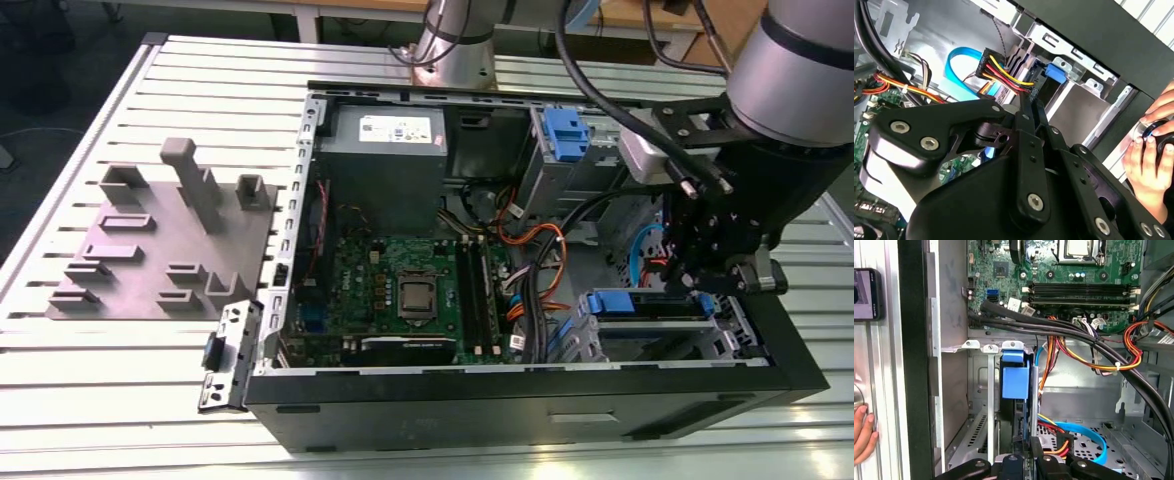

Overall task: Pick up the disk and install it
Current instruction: 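Insert the first disk wire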

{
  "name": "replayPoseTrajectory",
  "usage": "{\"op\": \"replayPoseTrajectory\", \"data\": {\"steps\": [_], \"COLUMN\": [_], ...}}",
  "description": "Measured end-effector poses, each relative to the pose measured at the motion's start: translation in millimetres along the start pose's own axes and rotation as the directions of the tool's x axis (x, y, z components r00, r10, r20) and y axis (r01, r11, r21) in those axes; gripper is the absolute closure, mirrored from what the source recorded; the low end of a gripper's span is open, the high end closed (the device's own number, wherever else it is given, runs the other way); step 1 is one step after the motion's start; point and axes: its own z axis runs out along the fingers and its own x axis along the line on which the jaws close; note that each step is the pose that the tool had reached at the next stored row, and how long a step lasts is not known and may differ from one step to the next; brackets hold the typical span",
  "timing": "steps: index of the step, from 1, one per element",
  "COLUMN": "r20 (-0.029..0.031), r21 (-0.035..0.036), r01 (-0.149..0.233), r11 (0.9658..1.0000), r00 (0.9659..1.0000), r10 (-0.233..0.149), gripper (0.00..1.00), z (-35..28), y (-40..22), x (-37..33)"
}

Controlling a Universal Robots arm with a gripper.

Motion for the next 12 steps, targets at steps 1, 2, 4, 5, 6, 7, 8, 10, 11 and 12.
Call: {"op": "replayPoseTrajectory", "data": {"steps": [1,2,4,5,6,7,8,10,11,12], "r20": [-0.0001,-0.0001,-0.0001,-0.0001,0.0008,0.0011,0.0012,0.0015,0.0016,0.0019], "r21": [0.0058,0.0106,0.0171,0.0203,0.0230,0.0244,0.0253,0.0278,0.0295,0.0307], "r01": [0.000,-0.001,-0.001,-0.001,-0.001,-0.001,-0.001,0.000,0.002,0.004], "r11": [1.0000,0.9999,0.9999,0.9998,0.9997,0.9997,0.9997,0.9996,0.9996,0.9995], "r00": [1.0000,1.0000,1.0000,1.0000,1.0000,1.0000,1.0000,1.0000,1.0000,1.0000], "r10": [0.000,0.001,0.001,0.001,0.001,0.001,0.001,0.000,-0.002,-0.004], "gripper": [0.84,0.84,0.84,0.84,0.84,0.84,0.84,0.84,0.84,0.84], "z": [0.6,1.4,3.0,3.0,3.0,3.0,2.9,2.8,2.6,2.5], "y": [0.5,1.3,3.2,4.6,5.9,6.6,7.2,8.2,9.2,10.1], "x": [0.0,0.0,0.1,0.5,0.9,0.8,0.8,0.8,0.8,0.9]}}
